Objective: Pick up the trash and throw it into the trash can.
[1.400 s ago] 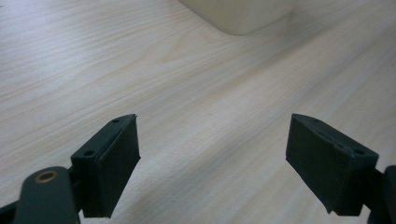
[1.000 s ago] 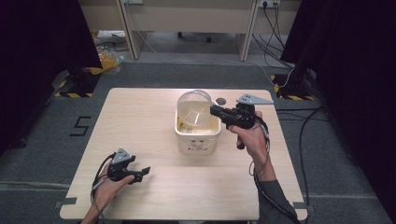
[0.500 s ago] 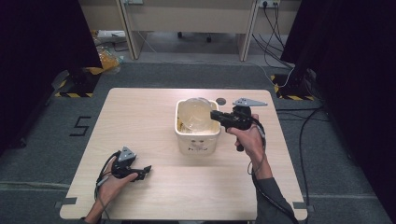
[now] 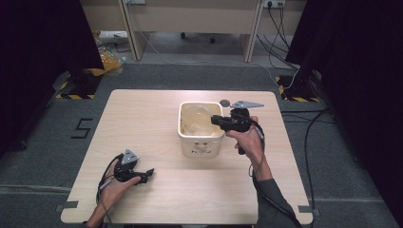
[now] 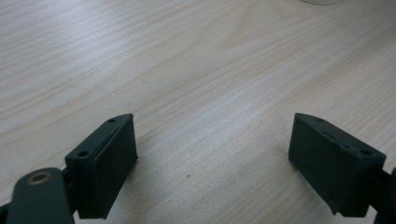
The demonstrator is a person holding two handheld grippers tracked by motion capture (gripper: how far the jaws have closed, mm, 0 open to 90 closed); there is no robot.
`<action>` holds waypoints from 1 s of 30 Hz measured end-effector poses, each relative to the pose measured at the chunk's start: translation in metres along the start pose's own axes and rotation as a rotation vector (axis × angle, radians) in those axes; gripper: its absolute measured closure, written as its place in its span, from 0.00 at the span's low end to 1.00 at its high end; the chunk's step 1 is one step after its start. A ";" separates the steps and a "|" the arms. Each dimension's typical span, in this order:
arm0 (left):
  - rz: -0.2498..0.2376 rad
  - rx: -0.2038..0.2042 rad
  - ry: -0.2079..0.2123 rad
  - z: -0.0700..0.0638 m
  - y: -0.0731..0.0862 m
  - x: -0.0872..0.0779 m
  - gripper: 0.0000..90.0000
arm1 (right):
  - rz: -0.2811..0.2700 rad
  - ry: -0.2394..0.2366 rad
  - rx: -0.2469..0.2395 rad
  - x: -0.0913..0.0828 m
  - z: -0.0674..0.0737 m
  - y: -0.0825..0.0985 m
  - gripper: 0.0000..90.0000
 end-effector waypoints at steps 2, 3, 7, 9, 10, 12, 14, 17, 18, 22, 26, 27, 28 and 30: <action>0.000 0.000 0.000 0.000 0.000 0.000 0.16 | -0.001 -0.005 0.003 0.001 0.000 0.001 0.90; 0.000 0.000 0.000 0.000 0.000 0.000 0.16 | 0.002 -0.013 0.014 0.002 0.001 0.001 0.87; 0.000 0.000 0.000 0.000 0.000 0.000 0.16 | -0.025 -0.010 0.017 -0.002 0.001 -0.002 0.84; 0.000 0.000 0.000 0.000 0.000 0.000 0.16 | -0.038 -0.007 0.012 -0.006 0.001 -0.005 0.83; 0.000 0.000 0.000 0.000 0.000 0.000 0.16 | -0.042 -0.007 0.012 -0.008 0.001 -0.005 0.83; 0.000 0.000 0.000 0.000 0.000 0.000 0.16 | -0.060 -0.002 0.015 -0.013 -0.001 -0.007 0.82; 0.000 0.000 0.000 0.000 0.000 0.000 0.16 | -0.076 -0.001 0.026 -0.018 -0.002 -0.008 0.81; 0.000 0.000 0.000 0.000 0.000 0.000 0.16 | -0.087 0.009 0.028 -0.024 -0.005 -0.009 0.77; 0.000 0.000 0.000 0.000 0.000 0.000 0.16 | -0.090 0.013 0.034 -0.026 -0.006 -0.009 0.76; 0.000 0.000 0.000 0.000 0.000 0.000 0.16 | -0.101 0.031 0.051 -0.033 -0.011 -0.008 0.64; -0.001 0.000 -0.001 0.000 0.000 0.000 0.16 | -0.101 0.070 0.065 -0.041 -0.015 -0.005 0.51; 0.000 0.000 0.000 0.000 0.000 0.000 0.16 | -0.097 0.079 0.063 -0.043 -0.015 -0.004 0.49; 0.000 0.000 0.000 0.000 0.000 0.000 0.16 | -0.096 0.087 0.060 -0.045 -0.016 -0.003 0.48; 0.000 0.000 -0.001 0.000 0.000 0.000 0.16 | -0.100 0.099 0.061 -0.050 -0.017 -0.001 0.45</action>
Point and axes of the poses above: each handheld gripper's, and its own axes: x roughly forward along the jaws, y roughly out of its underside, z roughly to its left, the point moved 6 cm from there along x, roughly forward along the jaws, and after that the axes turned 4 degrees about -z, right-handed, at the moved point
